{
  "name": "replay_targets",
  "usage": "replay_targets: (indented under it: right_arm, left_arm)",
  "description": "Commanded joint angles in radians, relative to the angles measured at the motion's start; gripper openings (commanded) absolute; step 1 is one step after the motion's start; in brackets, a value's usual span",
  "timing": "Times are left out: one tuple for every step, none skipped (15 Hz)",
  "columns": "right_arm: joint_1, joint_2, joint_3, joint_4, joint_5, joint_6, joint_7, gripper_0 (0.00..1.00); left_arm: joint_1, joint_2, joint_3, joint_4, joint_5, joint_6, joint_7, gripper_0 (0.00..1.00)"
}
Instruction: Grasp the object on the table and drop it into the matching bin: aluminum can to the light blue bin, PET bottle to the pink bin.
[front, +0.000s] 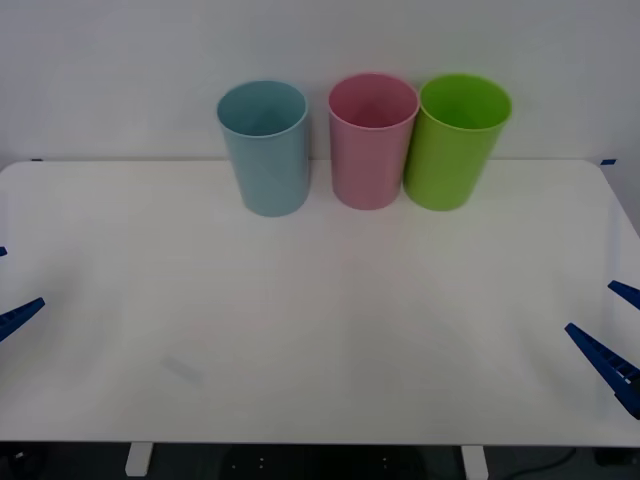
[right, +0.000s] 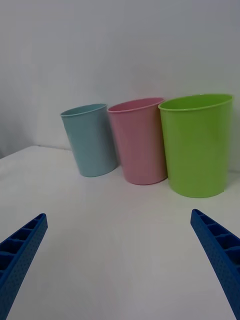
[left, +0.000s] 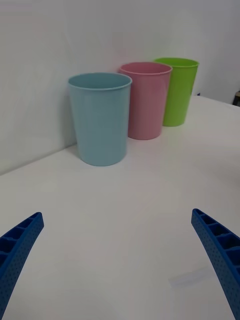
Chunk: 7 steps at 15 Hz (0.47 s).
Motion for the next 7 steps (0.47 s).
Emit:
replay_targets:
  right_arm:
    - [0.000,0.000,0.000,0.000,0.000,0.000,0.000,1.00]
    - [0.000,0.000,0.000,0.000,0.000,0.000,0.000,1.00]
    - [0.000,0.000,0.000,0.000,0.000,0.000,0.000,1.00]
    - [0.000,0.000,0.000,0.000,0.000,0.000,0.000,1.00]
    - [0.000,0.000,0.000,0.000,0.000,0.000,0.000,1.00]
    - [0.000,0.000,0.000,0.000,0.000,0.000,0.000,1.00]
    - [0.000,0.000,0.000,0.000,0.000,0.000,0.000,1.00]
  left_arm:
    - [0.038,0.000,0.000,0.000,0.033,-0.010,-0.011,1.00]
    - [0.049,0.000,-0.001,0.000,0.043,-0.010,-0.013,1.00]
    - [0.050,0.000,-0.001,0.000,0.048,-0.010,-0.013,1.00]
    - [0.050,0.000,-0.003,0.000,0.049,-0.011,-0.013,1.00]
    - [0.050,0.000,-0.003,0.000,0.049,-0.011,-0.013,1.00]
    - [0.050,0.000,-0.005,0.000,0.049,-0.011,-0.011,1.00]
    - [0.052,0.000,-0.006,0.000,0.049,-0.011,-0.011,1.00]
